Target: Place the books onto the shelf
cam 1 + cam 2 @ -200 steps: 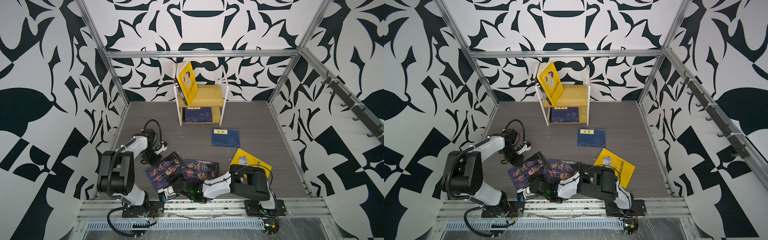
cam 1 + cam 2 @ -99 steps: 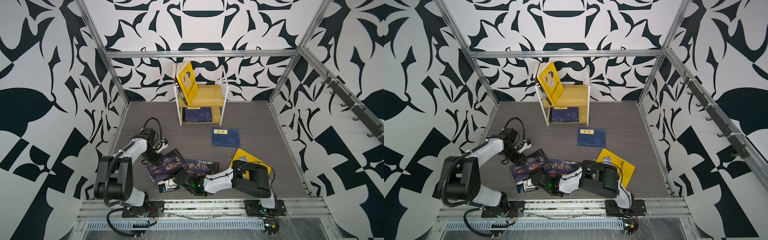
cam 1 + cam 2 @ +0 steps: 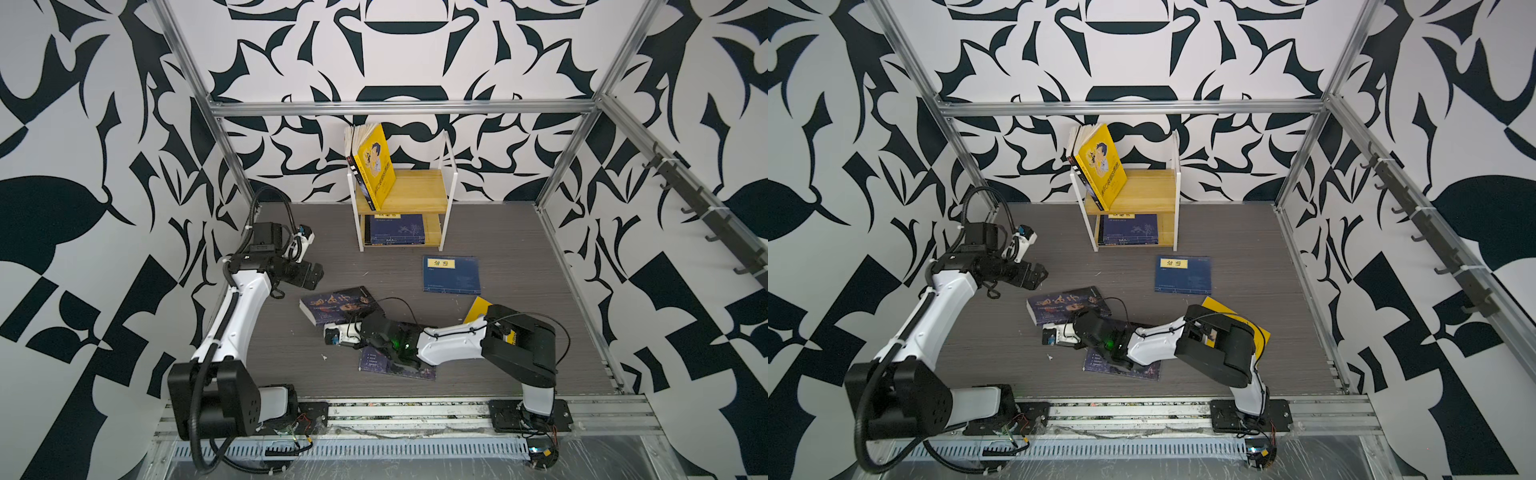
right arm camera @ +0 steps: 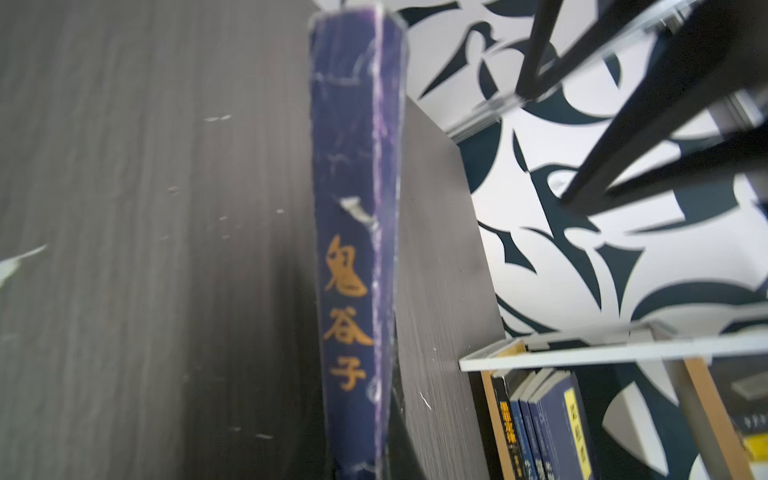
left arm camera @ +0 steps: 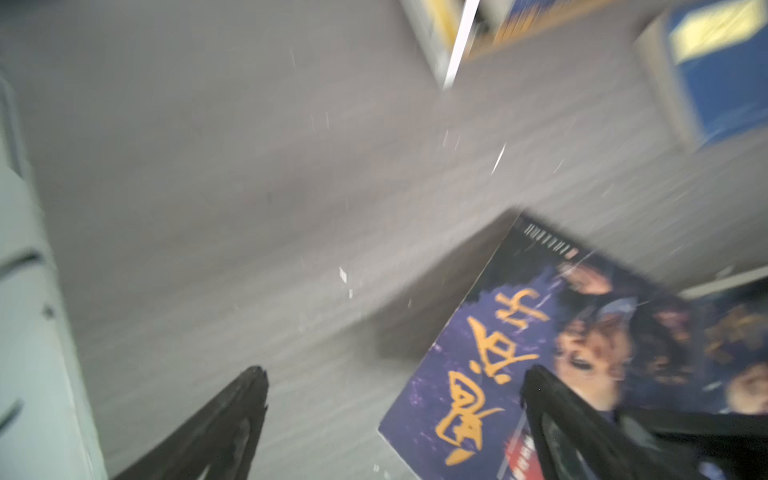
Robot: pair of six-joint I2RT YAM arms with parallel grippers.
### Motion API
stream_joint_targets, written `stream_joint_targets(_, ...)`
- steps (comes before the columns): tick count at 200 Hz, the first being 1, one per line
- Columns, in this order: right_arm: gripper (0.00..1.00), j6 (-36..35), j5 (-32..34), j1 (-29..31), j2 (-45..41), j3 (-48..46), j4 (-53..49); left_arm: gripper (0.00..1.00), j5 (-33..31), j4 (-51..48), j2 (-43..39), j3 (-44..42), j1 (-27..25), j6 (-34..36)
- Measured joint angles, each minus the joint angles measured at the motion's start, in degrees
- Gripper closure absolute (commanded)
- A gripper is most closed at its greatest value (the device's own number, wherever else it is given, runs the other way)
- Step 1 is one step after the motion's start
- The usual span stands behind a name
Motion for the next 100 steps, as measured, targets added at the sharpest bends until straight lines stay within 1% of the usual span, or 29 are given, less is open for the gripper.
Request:
stream_joint_targets(21,1.0,4.8,-0.6,-3.1,-1.2,0.0,0.4,0.0,1.0,2.1,-3.5,1.5,0.0,-1.8)
stream_joint_targets(48,1.0,11.0,-1.2,-6.6,-2.0,0.1,0.7,0.0,0.1,2.7,-0.5,11.3,0.0,-5.4)
stream_joint_targets(71,1.0,16.5,-1.4,-8.8,-2.2,0.1,1.7,0.0,-0.9,3.0,0.2,16.5,0.0,-9.0)
stream_joint_targets(85,1.0,19.4,-1.1,-9.4,-2.9,0.1,1.8,0.0,-1.0,3.0,-0.2,18.2,0.3,-11.3)
stream_joint_targets(100,1.0,22.1,-0.9,-9.5,-4.4,0.1,1.7,0.0,-1.2,2.7,-1.4,18.2,0.7,-13.2)
